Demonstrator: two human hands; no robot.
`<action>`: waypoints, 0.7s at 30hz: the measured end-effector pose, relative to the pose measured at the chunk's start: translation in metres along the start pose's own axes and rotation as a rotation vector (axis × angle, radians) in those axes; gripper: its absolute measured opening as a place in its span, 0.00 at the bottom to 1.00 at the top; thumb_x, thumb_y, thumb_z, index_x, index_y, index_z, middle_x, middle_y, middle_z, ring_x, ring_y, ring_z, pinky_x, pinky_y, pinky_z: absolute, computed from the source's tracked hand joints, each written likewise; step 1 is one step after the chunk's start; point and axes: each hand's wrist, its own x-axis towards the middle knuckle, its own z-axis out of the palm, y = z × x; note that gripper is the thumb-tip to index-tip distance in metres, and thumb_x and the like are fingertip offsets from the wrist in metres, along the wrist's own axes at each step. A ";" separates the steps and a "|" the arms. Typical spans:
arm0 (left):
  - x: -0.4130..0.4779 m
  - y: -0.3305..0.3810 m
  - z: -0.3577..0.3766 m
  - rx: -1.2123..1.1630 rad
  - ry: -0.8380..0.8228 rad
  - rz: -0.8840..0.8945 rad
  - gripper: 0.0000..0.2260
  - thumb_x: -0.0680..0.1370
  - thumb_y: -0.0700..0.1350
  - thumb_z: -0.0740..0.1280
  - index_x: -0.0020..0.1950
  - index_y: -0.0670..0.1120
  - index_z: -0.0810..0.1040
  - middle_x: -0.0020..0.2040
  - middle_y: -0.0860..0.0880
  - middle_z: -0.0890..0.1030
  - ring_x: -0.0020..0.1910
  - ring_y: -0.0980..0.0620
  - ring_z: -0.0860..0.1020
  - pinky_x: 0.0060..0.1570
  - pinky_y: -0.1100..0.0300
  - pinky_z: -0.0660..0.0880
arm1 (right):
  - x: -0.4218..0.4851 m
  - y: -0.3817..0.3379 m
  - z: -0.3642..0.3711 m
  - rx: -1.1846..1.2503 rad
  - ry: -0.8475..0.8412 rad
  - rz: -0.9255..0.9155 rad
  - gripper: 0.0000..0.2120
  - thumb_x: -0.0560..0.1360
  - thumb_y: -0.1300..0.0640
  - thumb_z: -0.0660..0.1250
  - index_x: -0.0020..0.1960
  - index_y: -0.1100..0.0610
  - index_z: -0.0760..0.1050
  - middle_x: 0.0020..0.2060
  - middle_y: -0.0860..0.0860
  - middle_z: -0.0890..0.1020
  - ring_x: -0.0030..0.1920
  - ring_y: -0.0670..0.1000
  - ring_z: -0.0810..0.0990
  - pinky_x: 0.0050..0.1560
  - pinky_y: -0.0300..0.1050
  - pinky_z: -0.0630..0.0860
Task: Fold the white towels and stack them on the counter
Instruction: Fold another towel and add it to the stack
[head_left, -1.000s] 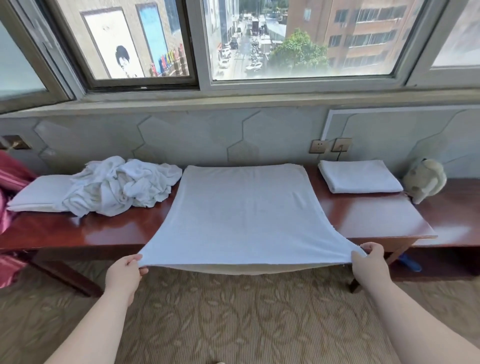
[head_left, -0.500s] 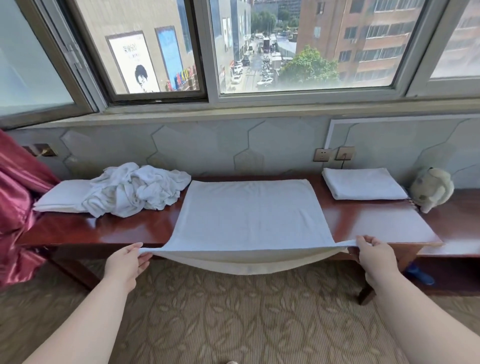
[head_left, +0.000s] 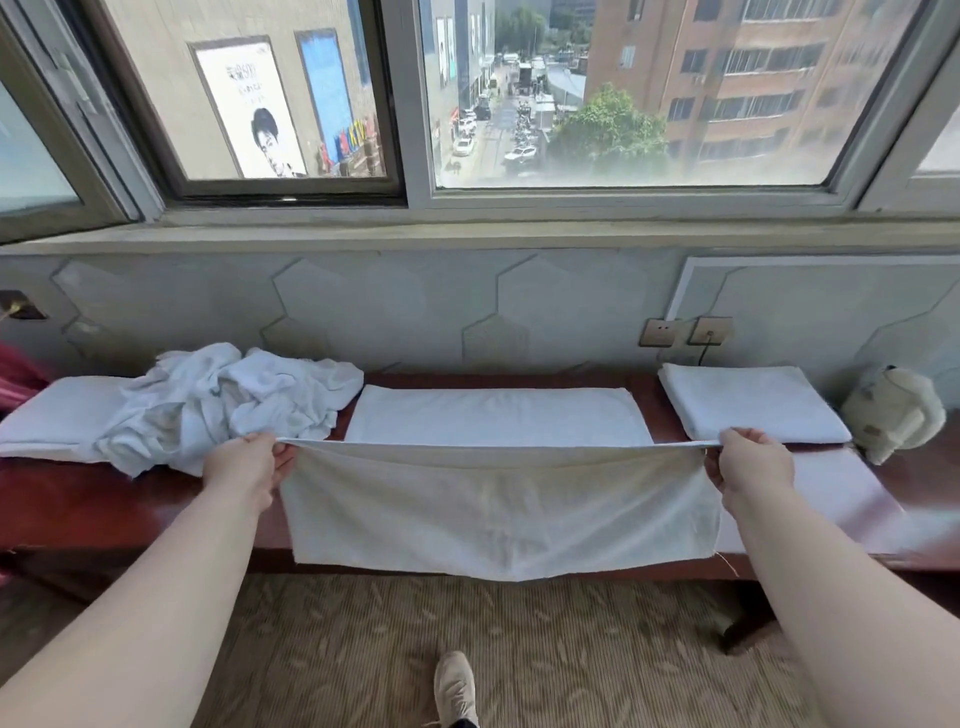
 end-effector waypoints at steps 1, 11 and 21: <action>0.016 0.004 0.012 0.005 -0.007 -0.003 0.03 0.85 0.39 0.61 0.55 0.44 0.74 0.40 0.47 0.74 0.39 0.52 0.78 0.44 0.58 0.79 | 0.011 -0.004 0.015 0.004 0.018 0.005 0.06 0.78 0.60 0.66 0.44 0.51 0.75 0.41 0.53 0.79 0.32 0.50 0.78 0.38 0.45 0.78; 0.165 0.021 0.110 0.232 0.011 -0.089 0.08 0.83 0.40 0.64 0.44 0.43 0.75 0.35 0.45 0.77 0.32 0.52 0.79 0.21 0.66 0.75 | 0.086 -0.018 0.139 -0.129 0.226 0.026 0.05 0.78 0.57 0.63 0.51 0.53 0.76 0.36 0.53 0.78 0.29 0.53 0.74 0.32 0.46 0.72; 0.246 0.011 0.169 0.287 -0.044 -0.293 0.09 0.85 0.42 0.62 0.45 0.42 0.73 0.36 0.47 0.75 0.24 0.57 0.79 0.20 0.67 0.74 | 0.139 -0.009 0.187 -0.075 0.322 0.112 0.06 0.77 0.58 0.63 0.42 0.51 0.75 0.36 0.54 0.79 0.30 0.53 0.78 0.34 0.45 0.77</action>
